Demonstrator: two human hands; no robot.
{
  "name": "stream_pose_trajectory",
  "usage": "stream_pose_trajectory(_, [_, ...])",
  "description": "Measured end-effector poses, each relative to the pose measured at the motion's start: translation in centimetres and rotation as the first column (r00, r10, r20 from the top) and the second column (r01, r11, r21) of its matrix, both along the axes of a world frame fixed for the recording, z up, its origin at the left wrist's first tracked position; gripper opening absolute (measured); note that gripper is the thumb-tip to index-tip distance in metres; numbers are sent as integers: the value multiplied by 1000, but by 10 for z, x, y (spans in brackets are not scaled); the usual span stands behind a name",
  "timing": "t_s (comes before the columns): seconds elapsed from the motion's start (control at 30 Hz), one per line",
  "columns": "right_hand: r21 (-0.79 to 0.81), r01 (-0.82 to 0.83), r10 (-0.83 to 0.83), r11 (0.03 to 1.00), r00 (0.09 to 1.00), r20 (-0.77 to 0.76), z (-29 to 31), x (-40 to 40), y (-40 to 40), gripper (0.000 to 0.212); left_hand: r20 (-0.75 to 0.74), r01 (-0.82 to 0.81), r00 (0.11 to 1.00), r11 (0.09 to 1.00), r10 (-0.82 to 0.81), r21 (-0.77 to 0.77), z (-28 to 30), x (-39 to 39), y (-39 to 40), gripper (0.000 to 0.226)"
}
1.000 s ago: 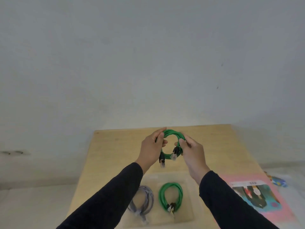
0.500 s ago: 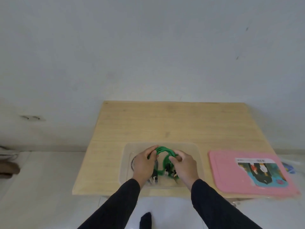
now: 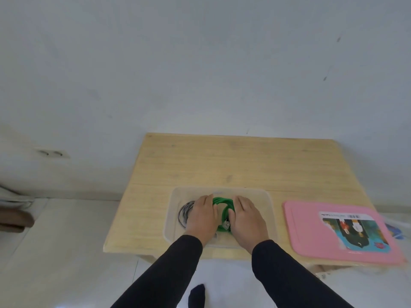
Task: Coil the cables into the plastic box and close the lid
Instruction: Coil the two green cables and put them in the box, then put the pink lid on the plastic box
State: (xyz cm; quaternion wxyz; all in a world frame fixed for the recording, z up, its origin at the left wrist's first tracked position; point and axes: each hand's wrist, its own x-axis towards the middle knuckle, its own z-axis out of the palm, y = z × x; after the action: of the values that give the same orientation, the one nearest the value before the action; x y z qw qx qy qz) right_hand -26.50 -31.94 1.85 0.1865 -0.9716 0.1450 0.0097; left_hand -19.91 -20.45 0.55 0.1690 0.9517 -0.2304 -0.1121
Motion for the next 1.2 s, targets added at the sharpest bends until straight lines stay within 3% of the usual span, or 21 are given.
stream_pose_trajectory(0.1, [-88,-36,38,996,999,30,1,-5,0,68,66,62,996,997,-65,50,2,-8,3,51])
stream_pose_trajectory(0.27, [-188,-58,71,981,995,66,14,-17,-4,51,177,-23,984,999,29,-36,6,-19,1,39])
stream_pose_trajectory(0.4, [-213,-15,44,977,990,134,32,-24,-18,49,260,96,963,991,-69,-90,23,-18,-16,43])
stream_pose_trajectory(0.5, [-218,49,-8,975,983,185,46,-32,-40,50,316,187,939,973,-136,-137,56,-20,-40,22])
stream_pose_trajectory(0.6, [-231,115,-63,966,973,223,57,-49,-72,52,440,265,881,952,-173,-156,72,-37,-72,17])
stream_pose_trajectory(0.7, [-222,204,-147,953,957,250,62,-71,-110,47,274,264,945,913,-180,-312,69,-59,-112,24])
stream_pose_trajectory(0.87, [-173,335,-294,926,929,224,38,-119,-178,49,241,338,932,886,-270,-317,37,-104,-172,26])
stream_pose_trajectory(0.9, [-167,348,-313,923,927,206,31,-129,-191,48,232,298,945,904,-232,-308,28,-112,-181,29])
stream_pose_trajectory(1.0, [-152,371,-347,916,924,162,9,-155,-228,48,25,123,992,963,-120,-240,7,-132,-205,38])
stream_pose_trajectory(1.2, [-144,371,-360,917,928,96,-35,-190,-283,39,151,136,980,990,-131,-24,-39,-146,-213,24])
